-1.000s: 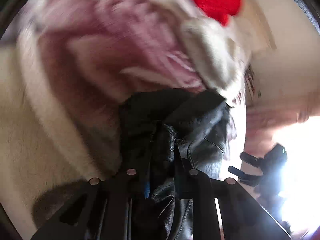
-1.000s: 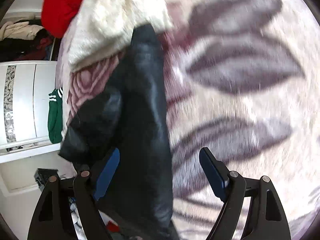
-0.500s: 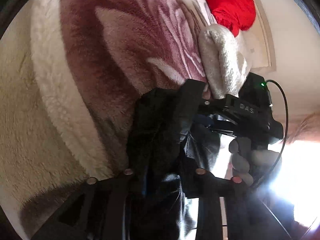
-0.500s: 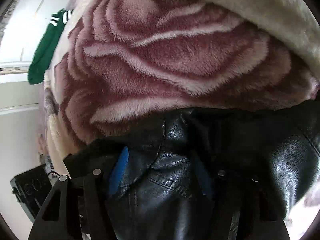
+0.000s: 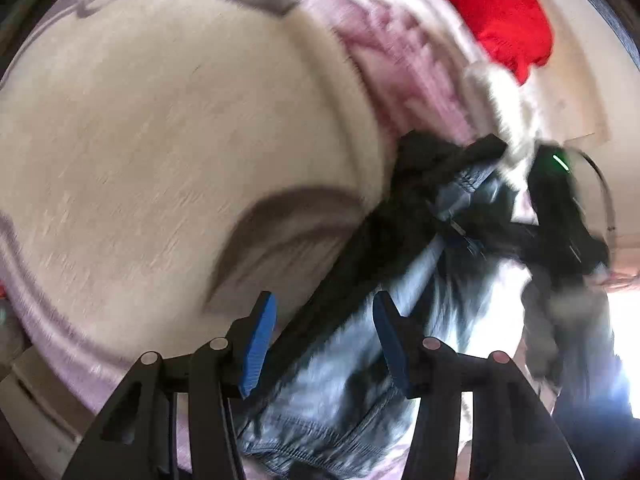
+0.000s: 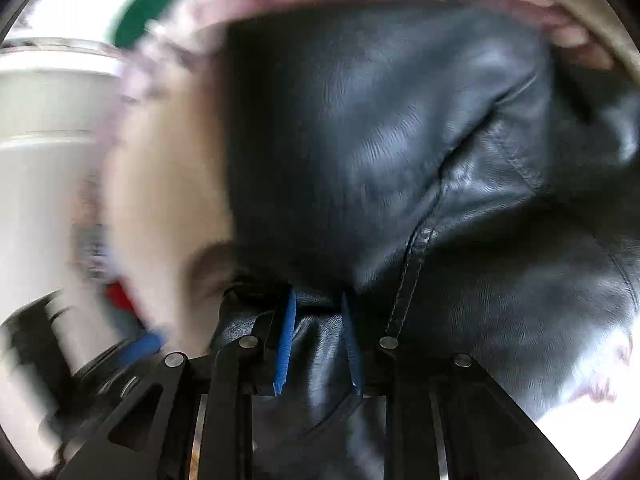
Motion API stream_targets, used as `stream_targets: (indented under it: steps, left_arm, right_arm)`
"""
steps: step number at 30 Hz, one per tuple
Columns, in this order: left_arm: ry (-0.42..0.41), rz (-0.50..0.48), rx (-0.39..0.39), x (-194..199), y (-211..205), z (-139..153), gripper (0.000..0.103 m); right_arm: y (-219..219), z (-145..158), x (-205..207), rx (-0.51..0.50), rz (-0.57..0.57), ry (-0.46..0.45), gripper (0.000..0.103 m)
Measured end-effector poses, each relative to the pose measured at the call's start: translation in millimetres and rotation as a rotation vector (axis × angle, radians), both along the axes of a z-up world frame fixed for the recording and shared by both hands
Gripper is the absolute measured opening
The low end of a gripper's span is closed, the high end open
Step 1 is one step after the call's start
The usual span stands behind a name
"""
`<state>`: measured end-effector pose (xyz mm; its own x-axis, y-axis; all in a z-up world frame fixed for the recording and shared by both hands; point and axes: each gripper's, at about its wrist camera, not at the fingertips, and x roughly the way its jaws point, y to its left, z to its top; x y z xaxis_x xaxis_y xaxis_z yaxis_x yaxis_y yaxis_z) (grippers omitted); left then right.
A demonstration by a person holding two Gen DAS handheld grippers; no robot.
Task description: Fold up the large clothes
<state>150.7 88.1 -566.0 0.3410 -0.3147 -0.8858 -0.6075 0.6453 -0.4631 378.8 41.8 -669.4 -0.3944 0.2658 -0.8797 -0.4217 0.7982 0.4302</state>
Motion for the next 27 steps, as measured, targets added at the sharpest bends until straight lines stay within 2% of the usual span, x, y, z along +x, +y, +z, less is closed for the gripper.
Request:
stream_targets:
  steps: [2, 5, 7, 10, 12, 14, 16, 19, 20, 22, 24, 27]
  left_arm:
    - [0.006, -0.003, 0.005, -5.0, -4.9, -1.9, 0.048]
    - [-0.021, 0.006, 0.005, -3.0, -12.6, 5.8, 0.048]
    - [-0.054, 0.006, 0.000, 6.1, -20.0, 17.3, 0.048]
    - [-0.132, -0.019, -0.020, 29.1, -33.8, 33.1, 0.048]
    - [-0.172, -0.045, -0.036, 58.3, -47.8, 35.6, 0.047]
    - [-0.175, -0.061, -0.021, 86.6, -55.2, 27.7, 0.047]
    - [-0.090, -0.066, 0.058, 113.4, -52.0, 0.9, 0.022]
    - [-0.034, -0.048, -0.011, 133.9, -38.9, -50.5, 0.019]
    - [-0.037, -0.049, -0.016, 133.9, -37.9, -51.7, 0.019]
    - [-0.027, -0.083, 0.001, 134.3, -39.1, -39.5, 0.020]
    - [-0.034, -0.108, 0.025, 131.2, -42.6, -10.8, 0.020]
    - [-0.093, -0.121, 0.056, 136.0, -49.6, 26.6, 0.019]
  right_arm:
    - [4.2, -15.5, 4.5, -0.024, -0.049, 0.038, 0.025]
    - [6.0, 0.4, 8.4, -0.045, -0.038, 0.068, 0.025]
    - [-13.5, 22.8, 15.2, 0.020, -0.100, 0.112, 0.026]
    - [-68.7, 55.1, 20.3, 0.143, -0.254, 0.152, 0.026]
    - [-109.5, 64.8, 17.8, 0.146, -0.346, 0.139, 0.027]
    - [-146.2, 56.4, 12.4, 0.119, -0.421, 0.130, 0.027]
    - [-166.2, 29.3, 8.4, 0.047, -0.470, 0.152, 0.024]
    - [-180.2, -11.6, 2.7, 0.003, -0.510, 0.159, 0.000]
    - [-178.6, -22.5, 3.3, -0.019, -0.494, 0.159, 0.000]
    - [-169.5, -23.6, 9.4, -0.067, -0.473, 0.184, 0.000]
    - [-162.2, -5.3, 15.1, -0.072, -0.433, 0.173, 0.005]
    - [-163.3, 34.6, 28.3, -0.034, -0.433, 0.046, 0.008]
